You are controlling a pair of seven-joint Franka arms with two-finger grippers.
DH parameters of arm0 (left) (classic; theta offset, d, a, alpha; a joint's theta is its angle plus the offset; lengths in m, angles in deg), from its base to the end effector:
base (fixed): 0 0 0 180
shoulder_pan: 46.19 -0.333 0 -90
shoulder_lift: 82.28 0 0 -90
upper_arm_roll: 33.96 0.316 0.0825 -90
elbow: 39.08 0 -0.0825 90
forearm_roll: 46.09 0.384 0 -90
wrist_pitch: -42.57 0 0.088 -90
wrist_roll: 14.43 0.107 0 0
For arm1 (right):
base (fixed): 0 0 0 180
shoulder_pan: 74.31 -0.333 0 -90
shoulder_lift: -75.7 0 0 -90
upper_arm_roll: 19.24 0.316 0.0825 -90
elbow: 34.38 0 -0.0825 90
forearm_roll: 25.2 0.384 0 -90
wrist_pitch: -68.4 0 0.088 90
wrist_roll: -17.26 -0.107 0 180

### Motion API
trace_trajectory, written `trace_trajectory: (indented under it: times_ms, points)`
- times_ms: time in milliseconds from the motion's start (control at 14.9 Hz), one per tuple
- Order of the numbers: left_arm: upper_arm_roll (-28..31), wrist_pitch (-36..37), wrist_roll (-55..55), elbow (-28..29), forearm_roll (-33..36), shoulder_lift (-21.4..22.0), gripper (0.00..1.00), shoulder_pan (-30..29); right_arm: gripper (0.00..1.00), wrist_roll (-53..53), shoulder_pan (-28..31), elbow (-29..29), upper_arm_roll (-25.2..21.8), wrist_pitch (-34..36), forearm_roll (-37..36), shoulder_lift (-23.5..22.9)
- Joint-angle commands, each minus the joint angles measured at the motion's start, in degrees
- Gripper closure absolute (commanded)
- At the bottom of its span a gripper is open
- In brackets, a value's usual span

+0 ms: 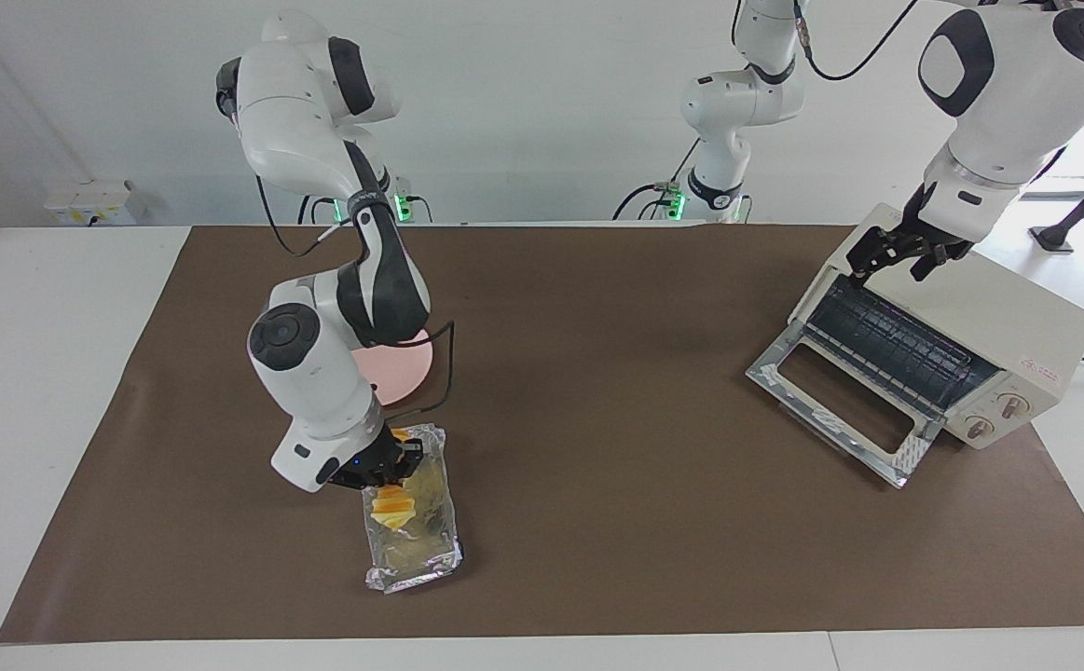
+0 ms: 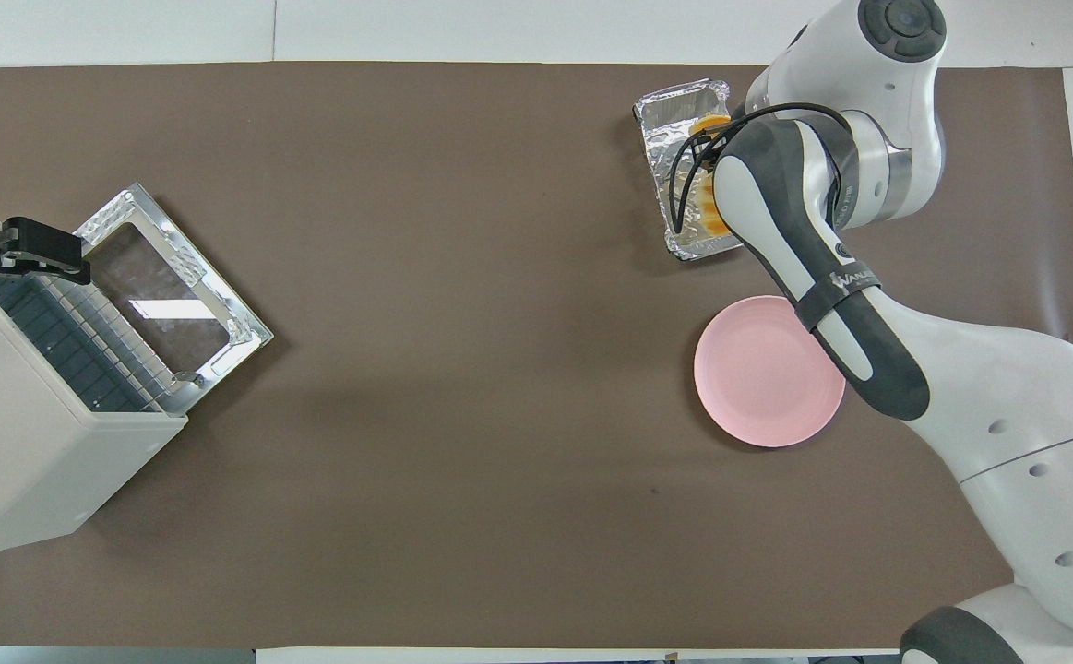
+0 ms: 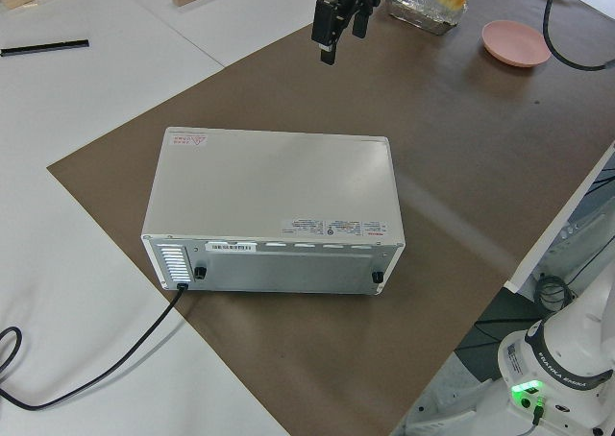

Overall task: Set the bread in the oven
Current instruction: 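Carry the bread with the right gripper into the foil tray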

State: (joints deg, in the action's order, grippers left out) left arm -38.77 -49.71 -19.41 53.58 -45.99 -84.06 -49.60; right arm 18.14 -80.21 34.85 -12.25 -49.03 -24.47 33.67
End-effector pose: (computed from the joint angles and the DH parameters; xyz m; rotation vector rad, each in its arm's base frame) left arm 0.5652 -0.0129 0.5886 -3.1383 -0.0979 0.0590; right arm 0.7456 0.1451 0.3560 -3.0199 -0.3020 -0.1556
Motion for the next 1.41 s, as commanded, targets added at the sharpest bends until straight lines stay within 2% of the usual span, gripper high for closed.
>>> trace_trajectory:
  times_ms: [0, 469, 536, 670, 938, 1340]
  points:
    - [0.15, 0.52, -0.38, 0.51, -0.62, 0.98, 0.00, -0.11, 1.00, 1.14, -0.26, -3.13, 0.31, -2.26, -0.81, -4.10]
    - [0.15, 0.61, -0.38, 0.51, -0.62, 0.98, 0.00, -0.11, 1.00, 0.71, -0.52, -2.52, 0.31, -7.98, 0.24, -5.69]
    - [0.15, 0.52, -0.38, 0.51, -0.62, 1.07, 0.00, -0.11, 0.85, 0.36, -0.70, -2.43, 0.31, -7.98, 0.24, -5.61]
    - [0.15, 0.61, -0.38, 0.51, -0.62, 0.98, 0.00, -0.11, 0.00, 0.18, -0.79, -2.52, 0.31, -7.98, 0.16, -5.61]
    - [0.15, 0.61, -0.38, 0.51, -0.62, 0.98, 0.00, -0.11, 0.00, 0.18, -0.52, -2.70, 0.31, -6.58, 0.07, -4.90]
    - [0.15, 0.61, -0.38, 0.51, -0.62, 0.98, 0.00, -0.11, 0.00, 0.27, 0.18, -5.23, 0.22, -0.52, -0.02, -3.85]
